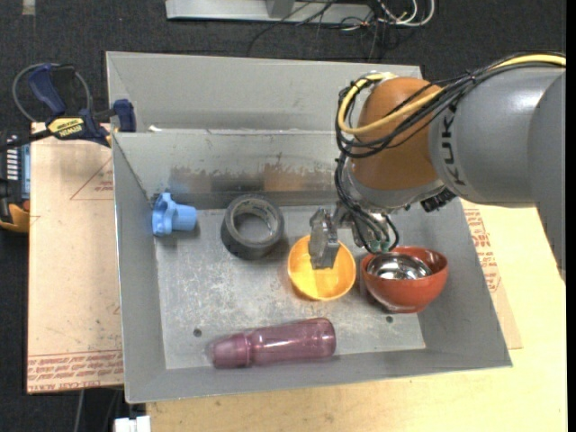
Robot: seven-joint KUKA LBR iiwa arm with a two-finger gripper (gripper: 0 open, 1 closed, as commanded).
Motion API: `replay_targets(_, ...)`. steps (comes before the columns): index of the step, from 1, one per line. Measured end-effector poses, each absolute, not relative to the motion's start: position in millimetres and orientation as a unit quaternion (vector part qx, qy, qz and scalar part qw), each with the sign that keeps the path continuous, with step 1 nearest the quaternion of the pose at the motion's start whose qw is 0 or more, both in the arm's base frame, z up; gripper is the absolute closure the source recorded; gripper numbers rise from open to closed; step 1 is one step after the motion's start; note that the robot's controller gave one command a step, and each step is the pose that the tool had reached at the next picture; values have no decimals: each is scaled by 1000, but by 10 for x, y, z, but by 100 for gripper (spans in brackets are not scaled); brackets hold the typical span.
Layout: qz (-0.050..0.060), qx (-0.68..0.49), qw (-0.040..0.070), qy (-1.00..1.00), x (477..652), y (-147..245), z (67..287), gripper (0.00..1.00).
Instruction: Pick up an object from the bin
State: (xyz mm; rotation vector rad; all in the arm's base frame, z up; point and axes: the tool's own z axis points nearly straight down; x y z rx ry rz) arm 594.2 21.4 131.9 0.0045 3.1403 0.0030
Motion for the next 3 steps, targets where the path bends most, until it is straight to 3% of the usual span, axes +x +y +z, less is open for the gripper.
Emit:
replay_targets(1, 1, 1, 1, 1000, 5942, 214, 1319, 0)
replay_targets(2, 1, 1, 1, 1000, 5942, 214, 1319, 0)
replay_targets(3, -1, 2, 6, 1000, 6565, -805, 1627, 0)
